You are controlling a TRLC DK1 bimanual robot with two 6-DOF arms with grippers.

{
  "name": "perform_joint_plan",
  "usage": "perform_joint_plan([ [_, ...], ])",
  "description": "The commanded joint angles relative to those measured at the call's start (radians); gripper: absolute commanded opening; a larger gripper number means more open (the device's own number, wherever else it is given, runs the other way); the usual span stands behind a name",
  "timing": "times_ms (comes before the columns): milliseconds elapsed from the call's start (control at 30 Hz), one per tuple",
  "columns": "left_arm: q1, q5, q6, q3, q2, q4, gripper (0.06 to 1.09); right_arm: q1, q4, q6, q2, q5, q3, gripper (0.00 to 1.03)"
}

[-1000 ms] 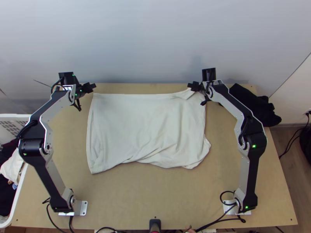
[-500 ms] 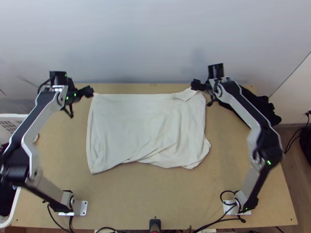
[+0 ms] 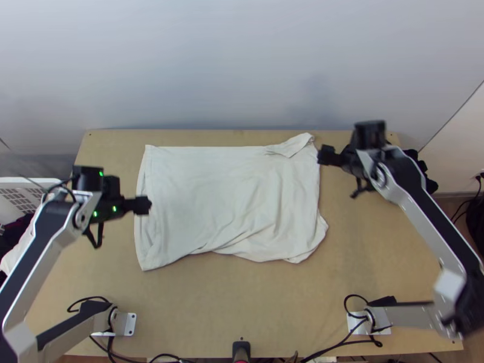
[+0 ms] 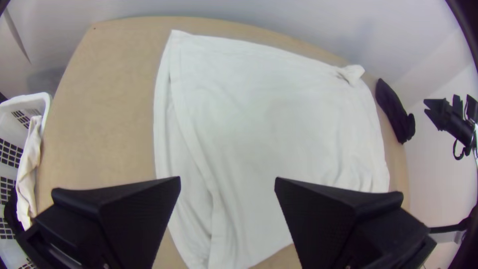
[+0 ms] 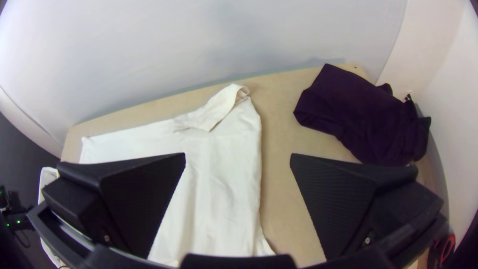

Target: Fold the t-shirt

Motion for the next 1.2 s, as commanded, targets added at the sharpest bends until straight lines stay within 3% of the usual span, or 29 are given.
perform_joint_plan([
  [0, -0.075, 0.004, 0.001, -0.126, -0.123, -0.071, 0.98, 0.012, -0.106, -0.001, -0.22, 0.0, -0.14, 0.98],
  [300, -0.142, -0.024, 0.001, -0.294, -0.123, 0.009, 0.98, 0.034, -0.235, 0.002, -0.413, -0.007, -0.28, 0.98],
  [467, -0.191, -0.085, -0.005, -0.381, -0.084, 0.095, 0.97, 0.034, -0.258, 0.004, -0.439, -0.01, -0.303, 0.98],
  [567, -0.205, -0.093, -0.021, -0.399, -0.061, 0.13, 0.85, 0.034, -0.258, 0.004, -0.444, -0.01, -0.315, 0.98],
  [900, -0.24, -0.093, -0.025, -0.429, -0.009, 0.159, 0.8, 0.027, -0.244, 0.002, -0.444, -0.01, -0.344, 0.98],
  [1167, -0.248, -0.096, -0.033, -0.426, -0.032, 0.167, 0.41, 0.024, -0.239, 0.001, -0.444, -0.01, -0.361, 0.98],
])
